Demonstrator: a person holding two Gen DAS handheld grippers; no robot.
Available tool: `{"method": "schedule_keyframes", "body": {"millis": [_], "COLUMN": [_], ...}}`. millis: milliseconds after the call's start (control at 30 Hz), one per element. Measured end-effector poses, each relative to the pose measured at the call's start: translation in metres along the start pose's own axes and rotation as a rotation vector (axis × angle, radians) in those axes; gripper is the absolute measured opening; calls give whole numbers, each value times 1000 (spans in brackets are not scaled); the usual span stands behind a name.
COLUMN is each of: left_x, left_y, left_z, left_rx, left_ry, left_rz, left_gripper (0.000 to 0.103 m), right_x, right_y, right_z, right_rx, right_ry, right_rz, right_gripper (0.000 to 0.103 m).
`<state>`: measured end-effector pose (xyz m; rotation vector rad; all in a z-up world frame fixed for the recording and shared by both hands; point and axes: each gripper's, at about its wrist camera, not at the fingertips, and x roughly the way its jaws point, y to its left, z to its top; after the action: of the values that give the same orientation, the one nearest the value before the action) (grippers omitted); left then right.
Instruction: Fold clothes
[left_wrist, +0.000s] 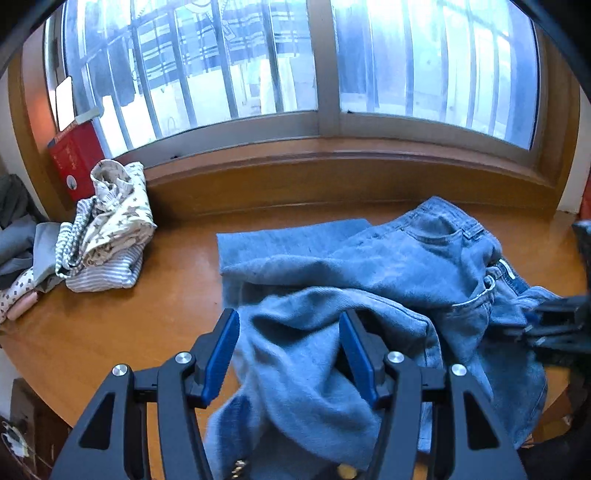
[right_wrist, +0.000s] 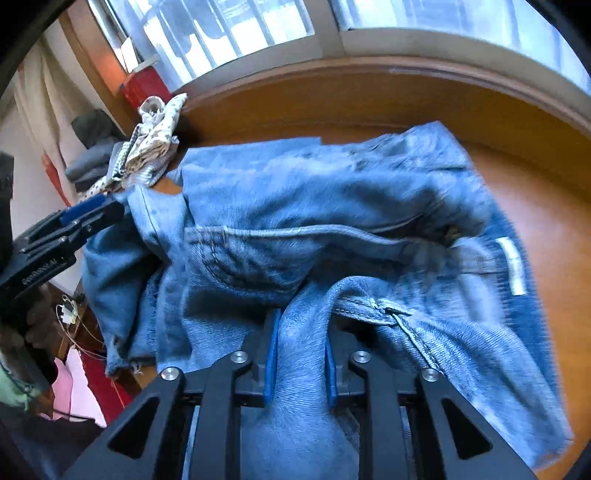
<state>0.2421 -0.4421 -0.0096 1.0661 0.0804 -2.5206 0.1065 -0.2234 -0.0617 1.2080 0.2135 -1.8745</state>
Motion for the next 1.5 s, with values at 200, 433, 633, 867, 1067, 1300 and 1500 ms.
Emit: {"method": "schedule_keyframes", "body": {"millis": [200,433,633,867,1067,1300,1500], "left_x": [1,22,38,86,111,123,128], "left_y": [22,49,65,77,62,53,48], "left_z": [0,5,2,1,2,-4,-6], "left_rx": [-47,-162,-254,-303,-219,-213,-236], "left_ry": [-8,58,114,219,268,294,304], "left_rz": [70,85,51,-87,-160,-176,-193], "left_gripper": [60,60,60,62,62,69,70], "right_x": [-49,-52,-75,-45,43,81,74], "right_y": [-23,-46,-51,-65,-68,-63,-55], "right_z": [17,45,47,98,117,104,90], "right_rx": [10,32,-91,-27,-36,12,57], "right_ry": [-42,24,109,-40,81,111,31], "right_rz": [5,98,98,-94,-264,-299,-269], "right_gripper": [35,43,44,57,57,57,30]}}
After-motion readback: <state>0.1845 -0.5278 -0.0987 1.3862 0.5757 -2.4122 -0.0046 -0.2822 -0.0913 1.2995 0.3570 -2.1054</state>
